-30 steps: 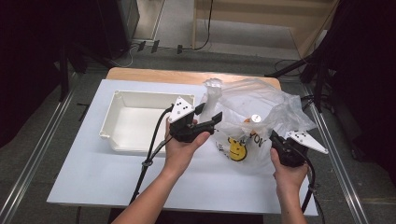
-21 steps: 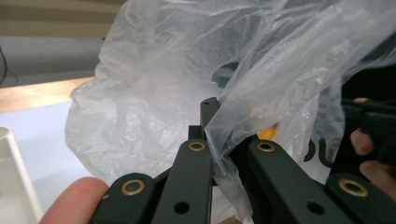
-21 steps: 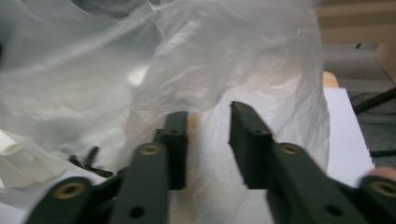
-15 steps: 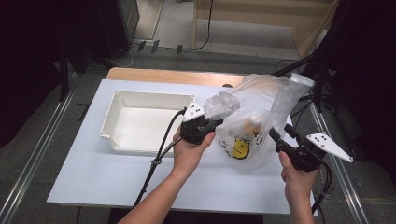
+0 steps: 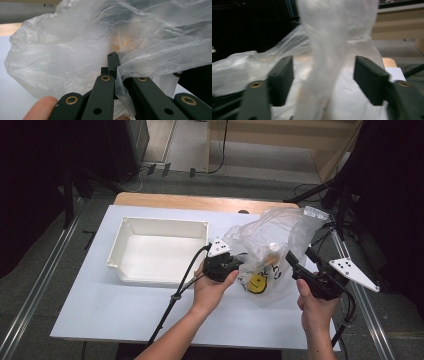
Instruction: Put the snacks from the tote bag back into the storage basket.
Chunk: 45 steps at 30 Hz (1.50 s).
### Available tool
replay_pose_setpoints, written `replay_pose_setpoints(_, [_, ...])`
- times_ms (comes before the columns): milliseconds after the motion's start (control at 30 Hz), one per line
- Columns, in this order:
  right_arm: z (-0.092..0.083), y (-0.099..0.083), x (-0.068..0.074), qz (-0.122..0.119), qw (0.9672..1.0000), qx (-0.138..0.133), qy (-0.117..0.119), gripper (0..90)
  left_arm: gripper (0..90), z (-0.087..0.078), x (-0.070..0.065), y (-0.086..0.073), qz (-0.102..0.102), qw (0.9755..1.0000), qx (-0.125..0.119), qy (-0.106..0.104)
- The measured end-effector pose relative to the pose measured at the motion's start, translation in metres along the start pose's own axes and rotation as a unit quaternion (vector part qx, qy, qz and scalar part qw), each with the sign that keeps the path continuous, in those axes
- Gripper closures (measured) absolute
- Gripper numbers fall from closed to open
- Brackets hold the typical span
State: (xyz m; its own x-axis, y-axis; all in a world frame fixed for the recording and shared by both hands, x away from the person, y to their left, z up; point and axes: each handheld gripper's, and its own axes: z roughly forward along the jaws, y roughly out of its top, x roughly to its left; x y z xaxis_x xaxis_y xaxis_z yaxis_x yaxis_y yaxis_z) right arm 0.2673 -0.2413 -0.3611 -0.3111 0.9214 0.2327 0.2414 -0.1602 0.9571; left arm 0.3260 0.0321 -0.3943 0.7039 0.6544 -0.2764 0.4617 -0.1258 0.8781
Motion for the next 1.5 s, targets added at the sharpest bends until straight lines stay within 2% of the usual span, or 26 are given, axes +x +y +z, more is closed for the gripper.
replay_pose_setpoints(100, [0.008,-0.006,-0.007,0.014,0.9997,0.018,-0.008,65.9,90.0,0.003,0.002,-0.005,-0.004,1.0000,0.006,0.000])
replay_pose_setpoints(200, [0.016,-0.010,-0.012,0.024,0.9992,0.032,-0.001,82.1,90.0,0.005,0.003,-0.010,-0.010,0.9999,0.014,0.000])
replay_pose_setpoints(233, [0.022,-0.013,-0.013,0.011,0.9991,0.040,-0.010,88.1,90.0,0.006,0.003,-0.012,-0.011,0.9998,0.016,0.000])
replay_pose_setpoints(267, [0.022,-0.013,-0.013,0.011,0.9991,0.040,-0.010,88.1,90.0,0.007,0.003,-0.014,-0.012,0.9998,0.019,-0.001])
replay_pose_setpoints(400, [0.034,-0.022,-0.018,0.012,0.9975,0.060,-0.036,90.0,90.0,0.012,0.000,-0.022,-0.013,0.9994,0.031,0.001])
replay_pose_setpoints(533, [0.045,-0.037,-0.028,0.017,0.9944,0.088,-0.056,90.0,90.0,0.015,-0.001,-0.031,-0.020,0.9989,0.043,0.003])
replay_pose_setpoints(600, [0.051,-0.049,-0.035,0.021,0.9916,0.110,-0.065,90.0,90.0,0.017,-0.002,-0.037,-0.022,0.9985,0.049,0.008])
replay_pose_setpoints(633, [0.051,-0.049,-0.035,0.021,0.9916,0.110,-0.065,90.0,90.0,0.017,-0.002,-0.037,-0.022,0.9985,0.049,0.008])
replay_pose_setpoints(833, [0.059,-0.066,-0.046,0.019,0.9860,0.143,-0.084,90.0,89.0,0.018,-0.004,-0.044,-0.020,0.9984,0.052,0.008])
replay_pose_setpoints(900, [0.060,-0.068,-0.048,0.017,0.9848,0.150,-0.086,90.0,80.4,0.015,-0.004,-0.043,-0.025,0.9986,0.046,0.002])
replay_pose_setpoints(1000, [0.060,-0.070,-0.048,0.015,0.9848,0.150,-0.086,90.0,58.8,0.011,-0.005,-0.041,-0.024,0.9990,0.039,-0.001])
replay_pose_setpoints(1033, [0.059,-0.071,-0.048,0.011,0.9844,0.153,-0.085,90.0,51.2,0.006,-0.009,-0.037,-0.010,0.9995,0.025,0.014])
replay_pose_setpoints(1067, [0.059,-0.072,-0.048,0.011,0.9843,0.154,-0.085,90.0,45.3,0.006,-0.009,-0.037,-0.010,0.9995,0.025,0.014])
replay_pose_setpoints(1100, [0.059,-0.072,-0.048,0.011,0.9843,0.154,-0.085,90.0,45.3,0.003,-0.011,-0.034,-0.005,0.9997,0.016,0.018])
replay_pose_setpoints(1167, [0.060,-0.073,-0.048,0.010,0.9842,0.154,-0.086,90.0,35.4,-0.004,-0.014,-0.029,0.007,0.9997,0.004,0.023])
replay_pose_setpoints(1300, [0.060,-0.075,-0.049,0.009,0.9833,0.158,-0.090,90.0,27.4,-0.015,-0.017,-0.021,0.023,0.9991,-0.019,0.030])
replay_pose_setpoints(1500, [0.061,-0.078,-0.048,0.001,0.9821,0.162,-0.097,90.0,19.2,-0.024,-0.017,-0.007,0.023,0.9980,-0.038,0.045])
